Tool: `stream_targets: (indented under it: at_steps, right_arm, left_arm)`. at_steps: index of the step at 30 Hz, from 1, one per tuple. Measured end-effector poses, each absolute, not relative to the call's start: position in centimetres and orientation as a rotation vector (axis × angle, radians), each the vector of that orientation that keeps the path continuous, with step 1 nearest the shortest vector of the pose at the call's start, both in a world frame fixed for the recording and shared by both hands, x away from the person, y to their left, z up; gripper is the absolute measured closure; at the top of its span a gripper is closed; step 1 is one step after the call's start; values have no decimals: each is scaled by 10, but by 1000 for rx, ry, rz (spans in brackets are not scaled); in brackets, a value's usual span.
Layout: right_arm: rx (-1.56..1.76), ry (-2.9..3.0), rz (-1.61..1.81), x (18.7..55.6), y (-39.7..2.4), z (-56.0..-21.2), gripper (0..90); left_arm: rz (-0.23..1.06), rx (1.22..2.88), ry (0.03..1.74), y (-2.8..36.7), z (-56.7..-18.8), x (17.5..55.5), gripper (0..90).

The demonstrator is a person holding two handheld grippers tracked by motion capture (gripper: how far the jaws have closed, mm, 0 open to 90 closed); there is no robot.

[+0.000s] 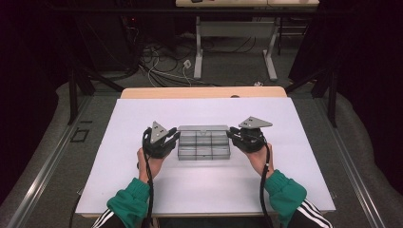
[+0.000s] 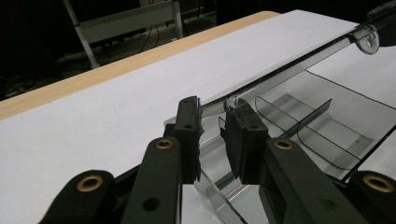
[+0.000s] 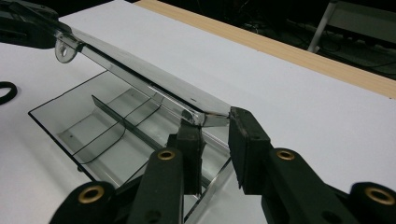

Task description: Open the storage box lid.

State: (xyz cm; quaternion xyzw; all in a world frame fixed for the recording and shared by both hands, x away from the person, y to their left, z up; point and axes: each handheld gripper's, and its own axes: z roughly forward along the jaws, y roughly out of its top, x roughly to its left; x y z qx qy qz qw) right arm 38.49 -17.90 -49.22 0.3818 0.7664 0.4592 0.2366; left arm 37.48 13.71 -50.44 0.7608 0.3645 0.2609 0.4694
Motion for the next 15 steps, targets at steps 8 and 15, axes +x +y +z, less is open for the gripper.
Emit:
stream_targets:
  at_steps: [8, 15]
  right_arm:
    - [1057, 2093, 1265, 386, -179, -490, 768]
    - [1066, 2077, 1275, 395, -180, -489, 780]
  left_arm:
    - [625, 1863, 898, 138, -502, 378, 752]
    - [617, 1861, 911, 138, -496, 387, 753]
